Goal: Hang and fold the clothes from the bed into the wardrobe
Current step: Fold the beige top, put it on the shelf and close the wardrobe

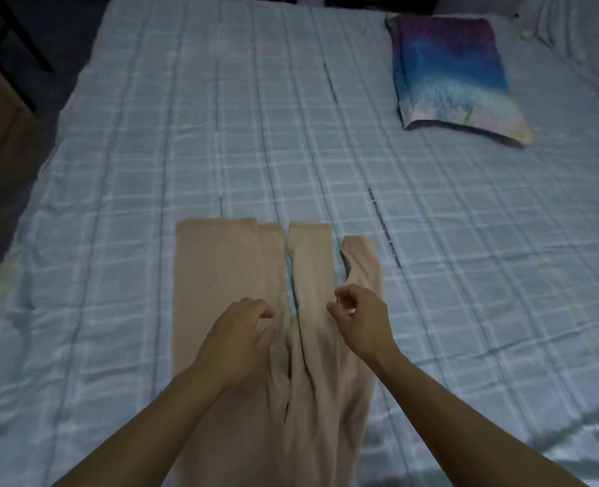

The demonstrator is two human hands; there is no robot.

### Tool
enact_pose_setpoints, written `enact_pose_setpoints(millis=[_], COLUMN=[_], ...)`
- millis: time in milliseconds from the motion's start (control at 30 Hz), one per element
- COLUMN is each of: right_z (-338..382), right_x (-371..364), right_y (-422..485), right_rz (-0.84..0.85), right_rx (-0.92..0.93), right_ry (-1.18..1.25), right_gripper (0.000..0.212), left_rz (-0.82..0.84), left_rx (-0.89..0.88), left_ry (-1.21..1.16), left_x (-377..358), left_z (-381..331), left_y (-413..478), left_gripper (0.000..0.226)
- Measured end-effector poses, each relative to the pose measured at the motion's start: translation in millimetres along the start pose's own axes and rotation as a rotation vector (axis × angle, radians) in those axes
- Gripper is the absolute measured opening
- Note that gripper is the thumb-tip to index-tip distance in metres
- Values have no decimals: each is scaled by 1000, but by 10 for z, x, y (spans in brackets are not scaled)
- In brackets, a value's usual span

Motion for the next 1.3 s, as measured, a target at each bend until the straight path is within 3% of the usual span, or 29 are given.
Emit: enact_pose_setpoints(millis=[233, 333, 433, 533, 600, 800, 967, 1067, 1200, 1300], right_z=[-411, -580, -695, -751, -666, -346, -744, -1043, -1121, -1166], right_x=[-218, -319, -358, -401, -381, 151, 620, 774, 667, 603], right_y=[828, 1086, 1288, 1411, 1435, 1254, 1082, 992, 1032, 1216], right_rz=[21, 43, -1, -16, -10, -77, -178, -267, -116, -129], right_rx=[-102, -146, -257, -360, -305, 11, -127, -271, -390, -453], right_ry=[-14, -34, 112, 229, 301, 447, 465, 406, 534, 522], right_gripper=[37, 25, 30, 24, 5, 9, 16, 13, 10, 29], left_rz=[-28, 57, 188, 120, 46, 14, 121, 183, 181, 203], left_rx=[36, 80, 203, 395, 426, 368, 301, 330, 441, 450], left_ry=[-113, -104, -105, -171, -245, -410, -479, -464, -609, -506], left_x=[-319, -558, -809, -861, -824, -781, -972, -1142, -1221, -1260], left_z=[-112, -178, -163, -12, 17, -187, -596, -714, -715, -722], left_y=[1023, 1457, 1740, 1809, 1794, 1803, 1773, 1745, 1816, 1929], left_gripper=[29, 38, 48, 58, 47, 21, 19, 35, 82, 74])
Point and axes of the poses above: each hand's wrist, its own y-axis towards the middle knuckle, its own x-axis out of the back of the hand, z = x × y, the point moved 7 cm from there along y, towards the middle knuckle, and after that the axes turned 15 degrees about y, right-handed, at the moved point
